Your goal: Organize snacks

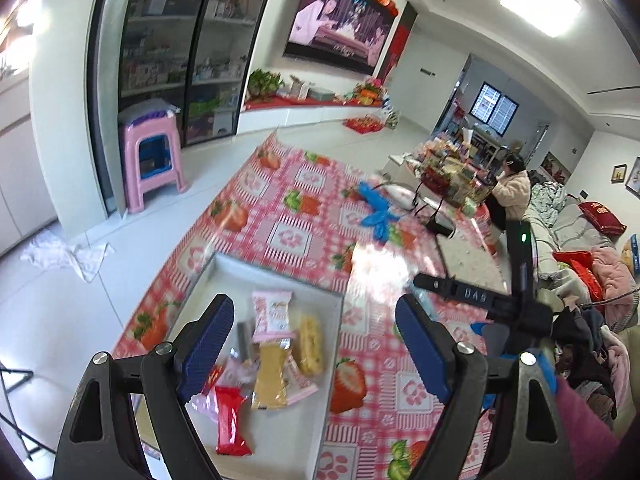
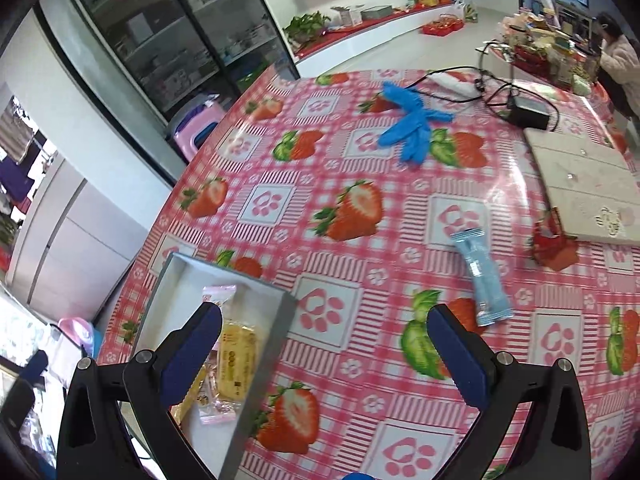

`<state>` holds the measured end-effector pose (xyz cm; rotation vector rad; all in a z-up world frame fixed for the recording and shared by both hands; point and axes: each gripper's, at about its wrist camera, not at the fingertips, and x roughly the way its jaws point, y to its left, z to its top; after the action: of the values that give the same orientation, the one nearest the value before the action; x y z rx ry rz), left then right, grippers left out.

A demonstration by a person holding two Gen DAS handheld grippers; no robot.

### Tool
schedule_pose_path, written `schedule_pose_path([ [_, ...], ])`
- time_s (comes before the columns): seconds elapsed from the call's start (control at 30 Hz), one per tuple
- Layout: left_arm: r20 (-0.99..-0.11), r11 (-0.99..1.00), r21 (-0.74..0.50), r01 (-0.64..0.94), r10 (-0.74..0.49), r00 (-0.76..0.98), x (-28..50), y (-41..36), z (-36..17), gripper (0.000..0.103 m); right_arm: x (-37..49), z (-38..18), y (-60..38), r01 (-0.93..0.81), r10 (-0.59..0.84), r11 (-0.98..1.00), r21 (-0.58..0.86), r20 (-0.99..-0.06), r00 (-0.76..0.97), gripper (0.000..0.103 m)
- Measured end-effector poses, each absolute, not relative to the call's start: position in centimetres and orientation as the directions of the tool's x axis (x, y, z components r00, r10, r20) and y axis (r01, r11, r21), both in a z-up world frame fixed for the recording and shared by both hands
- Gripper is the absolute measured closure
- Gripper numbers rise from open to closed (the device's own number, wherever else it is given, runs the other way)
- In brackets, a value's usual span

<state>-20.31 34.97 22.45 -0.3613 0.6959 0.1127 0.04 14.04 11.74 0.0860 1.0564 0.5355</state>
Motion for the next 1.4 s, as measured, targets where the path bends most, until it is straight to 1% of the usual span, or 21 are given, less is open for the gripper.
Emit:
schedule_pose_path([
  [0.1,-0.600,0.943,-0.273,-0.189,-0.013,0.800,-19.7,34.1,25.4,0.014,0.6,13.0,10.7,-0.345,0.441,0.886,0.309,-0.789,0.427,0.000],
  [0.17,-0.583,0.953,-0.254,-0.163,-0.016,0.812,-18.9,33.0,26.4,0.008,1.2,13.6,8.6,-0.315,0.420,0.901,0.300,-0.785,0.455,0.000],
  [0.2,-0.580,0.958,-0.245,-0.152,-0.020,0.814,-18.7,32.5,26.5,0.007,1.7,13.7,7.1,-0.283,0.401,0.913,0.295,-0.784,0.474,0.000],
  [0.23,-0.587,0.962,-0.233,-0.141,-0.024,0.809,-18.1,31.7,26.2,0.003,2.1,13.6,5.9,-0.255,0.385,0.921,0.294,-0.785,0.485,0.000],
  [0.27,-0.601,0.966,-0.224,-0.133,-0.029,0.799,-17.5,31.0,25.6,0.001,2.6,13.5,4.7,-0.226,0.370,0.928,0.295,-0.787,0.494,0.000],
  [0.37,-0.662,0.973,-0.209,-0.100,-0.065,0.747,-15.5,28.4,22.6,0.001,3.8,12.1,1.6,-0.146,0.318,0.948,0.283,-0.805,0.502,0.000],
  [0.5,-0.740,0.974,-0.214,-0.076,-0.111,0.664,-14.1,25.9,18.0,0.001,5.1,9.0,0.2,-0.118,0.259,0.966,0.230,-0.842,0.474,0.000],
  [0.57,-0.767,0.978,-0.198,-0.072,-0.109,0.633,-13.8,24.9,15.9,0.001,5.9,7.5,-0.1,-0.112,0.230,0.973,0.200,-0.851,0.473,0.000],
  [0.8,-0.823,0.987,-0.148,-0.056,-0.092,0.561,-13.8,23.9,11.0,0.001,10.1,3.9,-1.5,0.028,0.241,0.957,0.290,-0.841,0.484,0.000],
  [0.97,-0.844,0.991,-0.128,-0.029,-0.094,0.528,-13.7,23.5,8.8,0.001,12.5,1.5,-0.6,0.089,0.205,0.956,0.278,-0.856,0.474,0.000],
  [1.0,-0.847,0.991,-0.129,-0.025,-0.097,0.523,-13.6,23.4,8.6,0.001,12.8,1.1,-0.6,0.108,0.195,0.955,0.277,-0.858,0.475,0.015],
  [1.03,-0.849,0.991,-0.132,-0.020,-0.102,0.518,-13.6,23.3,8.3,0.001,12.9,0.9,-0.5,0.122,0.171,0.958,0.260,-0.857,0.487,0.022],
  [1.07,-0.851,0.991,-0.135,-0.016,-0.108,0.514,-13.7,23.3,8.1,0.001,12.9,1.0,-0.4,0.121,0.143,0.965,0.233,-0.853,0.502,0.040],
  [1.1,-0.853,0.990,-0.139,-0.015,-0.112,0.510,-13.6,23.2,7.8,0.001,13.0,1.0,-0.3,0.113,0.138,0.968,0.223,-0.853,0.504,0.043],
  [1.23,-0.859,0.987,-0.159,-0.022,-0.127,0.496,-13.8,23.2,7.3,0.001,12.8,1.0,0.4,0.051,0.150,0.978,0.201,-0.856,0.496,0.050],
  [1.27,-0.858,0.986,-0.163,-0.024,-0.130,0.496,-13.8,23.2,7.3,0.001,12.5,1.0,0.9,0.016,0.170,0.979,0.203,-0.857,0.486,0.054],
  [1.3,-0.858,0.986,-0.166,-0.025,-0.132,0.496,-14.0,23.1,7.3,0.001,12.3,1.0,1.5,-0.017,0.189,0.978,0.206,-0.858,0.477,0.063],
  [1.4,-0.861,0.986,-0.166,-0.027,-0.131,0.491,-14.6,22.8,7.1,0.001,10.5,1.2,4.2,-0.160,0.229,0.972,0.175,-0.865,0.446,0.064],
])
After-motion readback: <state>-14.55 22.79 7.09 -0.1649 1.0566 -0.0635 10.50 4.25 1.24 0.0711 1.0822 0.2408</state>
